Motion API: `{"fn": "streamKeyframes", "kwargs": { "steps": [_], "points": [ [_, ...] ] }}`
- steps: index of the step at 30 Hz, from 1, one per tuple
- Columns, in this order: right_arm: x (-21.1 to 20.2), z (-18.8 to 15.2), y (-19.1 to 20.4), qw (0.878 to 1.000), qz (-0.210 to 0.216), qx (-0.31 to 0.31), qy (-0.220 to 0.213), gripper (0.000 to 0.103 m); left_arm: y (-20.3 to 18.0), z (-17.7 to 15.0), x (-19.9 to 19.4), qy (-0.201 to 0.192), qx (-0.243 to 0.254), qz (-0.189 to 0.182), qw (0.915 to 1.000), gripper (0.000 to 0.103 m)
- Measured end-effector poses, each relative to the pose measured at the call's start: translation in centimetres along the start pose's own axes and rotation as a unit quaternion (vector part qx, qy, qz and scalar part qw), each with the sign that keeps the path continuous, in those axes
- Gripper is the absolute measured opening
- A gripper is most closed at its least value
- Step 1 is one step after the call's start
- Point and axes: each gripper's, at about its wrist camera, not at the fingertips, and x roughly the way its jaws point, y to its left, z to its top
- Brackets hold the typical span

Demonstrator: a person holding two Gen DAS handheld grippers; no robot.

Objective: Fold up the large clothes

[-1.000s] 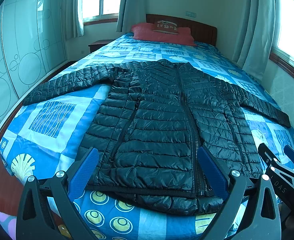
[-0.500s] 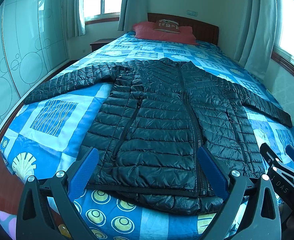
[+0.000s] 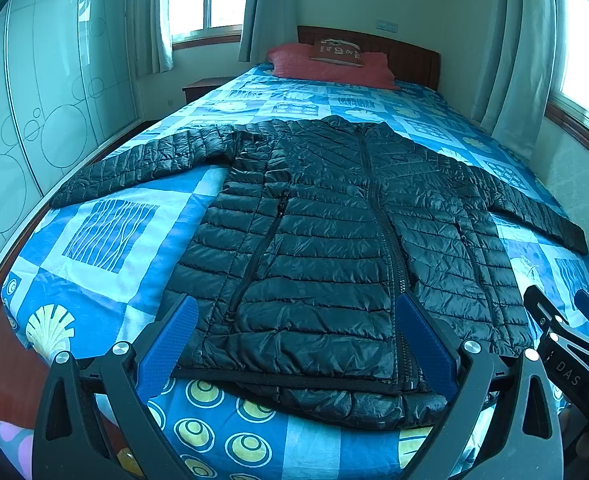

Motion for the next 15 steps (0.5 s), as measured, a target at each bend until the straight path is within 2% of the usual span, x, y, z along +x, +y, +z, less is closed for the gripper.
{"fn": "streamKeyframes", "kwargs": {
  "steps": [15],
  "points": [
    [0.24,-0.07,0.48,1.000,0.006,0.000,0.005,0.101,0.29,-0.09,0.10,0.001,0.000,0.002,1.0000,0.098]
  ]
}}
